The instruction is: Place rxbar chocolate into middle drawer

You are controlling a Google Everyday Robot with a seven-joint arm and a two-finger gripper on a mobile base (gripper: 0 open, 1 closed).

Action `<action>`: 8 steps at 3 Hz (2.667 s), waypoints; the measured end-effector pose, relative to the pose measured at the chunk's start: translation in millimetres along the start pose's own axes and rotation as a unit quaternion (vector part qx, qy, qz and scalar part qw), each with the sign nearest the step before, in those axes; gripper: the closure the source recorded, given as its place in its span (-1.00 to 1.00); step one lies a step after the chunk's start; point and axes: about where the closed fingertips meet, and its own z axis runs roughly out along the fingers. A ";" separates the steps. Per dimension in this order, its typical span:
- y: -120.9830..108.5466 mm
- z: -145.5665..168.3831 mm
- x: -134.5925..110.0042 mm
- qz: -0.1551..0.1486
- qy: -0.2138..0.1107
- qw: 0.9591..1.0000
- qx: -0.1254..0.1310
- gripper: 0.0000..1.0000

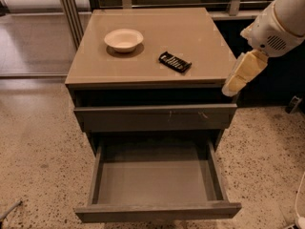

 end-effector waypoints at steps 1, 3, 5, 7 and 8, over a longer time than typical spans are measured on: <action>-31.9 38.4 -22.1 0.058 -0.029 0.998 0.024 -1.00; -34.4 38.7 -25.8 0.084 -0.026 0.995 0.036 -1.00; -56.3 66.9 -49.6 0.155 -0.045 0.981 0.109 -1.00; -105.2 115.0 -65.5 0.224 -0.130 0.956 0.138 -1.00; -119.5 139.7 -78.9 0.234 -0.158 0.952 0.122 -1.00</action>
Offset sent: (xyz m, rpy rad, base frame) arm 0.0440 0.0147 -0.0145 0.0716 -0.0280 -0.0896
